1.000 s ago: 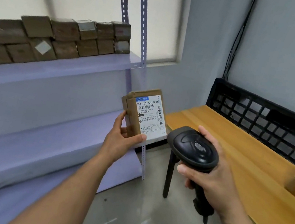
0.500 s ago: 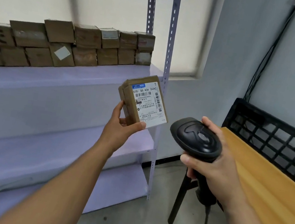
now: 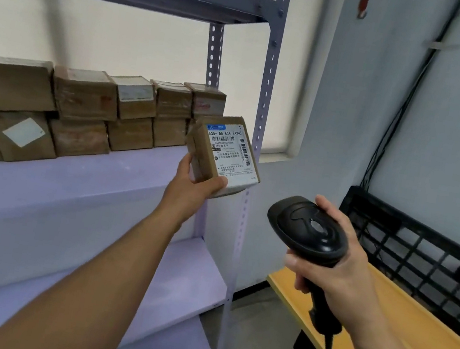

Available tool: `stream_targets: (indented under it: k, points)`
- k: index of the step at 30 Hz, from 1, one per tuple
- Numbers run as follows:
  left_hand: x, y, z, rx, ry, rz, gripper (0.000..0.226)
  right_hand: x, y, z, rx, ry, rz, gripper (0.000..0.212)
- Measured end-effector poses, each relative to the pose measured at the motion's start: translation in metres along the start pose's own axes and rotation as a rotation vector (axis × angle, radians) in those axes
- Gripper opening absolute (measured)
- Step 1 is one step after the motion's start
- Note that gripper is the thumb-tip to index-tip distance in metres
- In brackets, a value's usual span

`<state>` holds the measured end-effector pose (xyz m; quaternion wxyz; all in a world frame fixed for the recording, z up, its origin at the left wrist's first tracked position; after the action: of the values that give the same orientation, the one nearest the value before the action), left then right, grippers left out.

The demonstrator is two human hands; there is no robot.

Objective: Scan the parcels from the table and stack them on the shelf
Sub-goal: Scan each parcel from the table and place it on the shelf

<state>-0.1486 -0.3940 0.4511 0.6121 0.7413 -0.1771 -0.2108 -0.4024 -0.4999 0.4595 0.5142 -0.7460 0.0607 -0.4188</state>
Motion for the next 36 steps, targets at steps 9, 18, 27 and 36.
stream_targets:
  k: [9, 18, 27, 36]
  points:
    - [0.086, 0.006, 0.018, 0.009, 0.02, -0.055, 0.094, 0.041, 0.039, -0.002, -0.031, -0.005, 0.043, 0.091]
    - [0.11, 0.024, 0.022, 0.512, 0.292, 0.007, 0.071, 0.067, 0.062, -0.013, -0.04, -0.045, 0.05, 0.091]
    - [0.123, 0.028, 0.032, 0.609, 0.303, 0.165, 0.078, 0.079, 0.069, -0.019, -0.052, -0.043, 0.027, 0.089]
    - [0.134, 0.031, 0.036, 0.689, 0.322, 0.199, 0.075, 0.068, 0.064, -0.022, -0.081, 0.002, 0.02, 0.09]
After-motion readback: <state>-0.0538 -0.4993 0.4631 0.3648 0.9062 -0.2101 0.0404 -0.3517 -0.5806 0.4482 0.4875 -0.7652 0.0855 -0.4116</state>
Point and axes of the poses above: each hand's wrist, its own x-axis towards the middle knuckle, its own z-axis out of the palm, y = z × x, the point moved 9 cm from there along x, towards the middle knuckle, and after that the axes turned 13 degrees about -z, right-handed, at the moved point
